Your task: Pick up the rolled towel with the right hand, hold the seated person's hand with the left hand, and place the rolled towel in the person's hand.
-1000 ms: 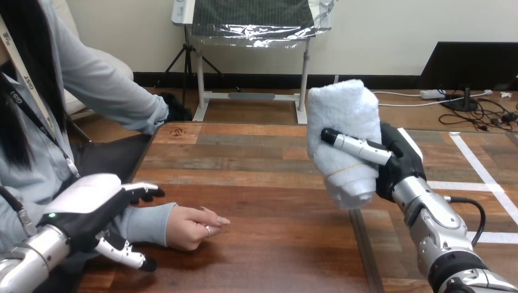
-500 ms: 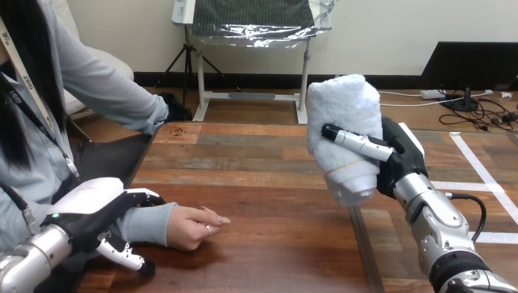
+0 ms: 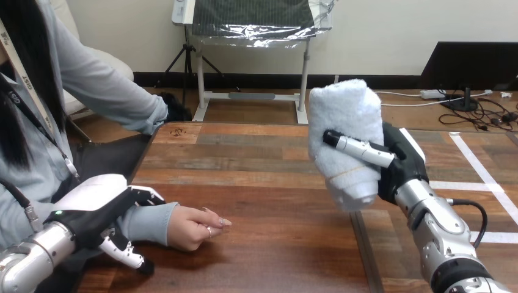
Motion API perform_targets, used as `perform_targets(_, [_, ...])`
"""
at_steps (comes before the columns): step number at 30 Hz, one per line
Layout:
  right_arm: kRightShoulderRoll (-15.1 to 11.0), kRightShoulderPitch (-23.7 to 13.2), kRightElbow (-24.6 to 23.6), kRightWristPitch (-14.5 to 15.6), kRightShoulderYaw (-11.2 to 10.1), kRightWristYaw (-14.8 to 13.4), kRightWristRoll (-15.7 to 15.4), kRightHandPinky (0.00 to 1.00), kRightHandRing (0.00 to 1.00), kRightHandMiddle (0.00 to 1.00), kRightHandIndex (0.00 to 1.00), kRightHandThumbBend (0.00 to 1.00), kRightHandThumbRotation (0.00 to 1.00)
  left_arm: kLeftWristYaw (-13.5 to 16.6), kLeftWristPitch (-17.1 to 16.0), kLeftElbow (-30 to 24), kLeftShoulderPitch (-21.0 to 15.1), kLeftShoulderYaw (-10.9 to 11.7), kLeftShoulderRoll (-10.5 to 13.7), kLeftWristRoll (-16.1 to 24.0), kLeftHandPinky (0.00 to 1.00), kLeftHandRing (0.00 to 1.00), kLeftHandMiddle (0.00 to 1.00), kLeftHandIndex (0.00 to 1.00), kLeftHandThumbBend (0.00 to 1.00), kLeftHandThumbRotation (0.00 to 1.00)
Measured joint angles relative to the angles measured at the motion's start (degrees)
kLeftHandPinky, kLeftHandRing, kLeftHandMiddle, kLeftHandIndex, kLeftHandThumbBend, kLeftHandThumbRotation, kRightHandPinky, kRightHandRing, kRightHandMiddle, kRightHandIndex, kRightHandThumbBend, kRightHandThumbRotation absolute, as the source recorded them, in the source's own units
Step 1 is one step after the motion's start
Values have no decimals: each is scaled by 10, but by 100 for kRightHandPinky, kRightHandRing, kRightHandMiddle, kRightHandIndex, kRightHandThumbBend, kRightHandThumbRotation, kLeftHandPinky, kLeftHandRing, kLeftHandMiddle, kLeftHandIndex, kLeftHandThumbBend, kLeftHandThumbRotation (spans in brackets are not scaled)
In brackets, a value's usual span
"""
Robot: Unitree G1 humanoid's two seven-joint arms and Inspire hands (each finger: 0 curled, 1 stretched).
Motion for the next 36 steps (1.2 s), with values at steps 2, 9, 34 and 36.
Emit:
perform_targets(2, [0,2,0,0,0,2,0,31,40,47,44,70,0,6,-8,5,-2,-2,-1,0,56,59,63,64,96,7])
perform_targets(9, [0,11,-1,0,0,8,2,31,39,47,45,69,0,22,-22,22,-9,-8,-3,0,52,56,59,60,92,2])
perform_targets(34, [0,23,-10,2,0,22,5,31,39,47,45,69,0,49,-46,36,-11,-9,-5,0,45,48,52,51,85,0])
perform_targets(36, [0,23,-10,2,0,24,5,31,39,47,45,70,0,49,-46,36,-11,-10,-5,0,45,48,51,51,85,0])
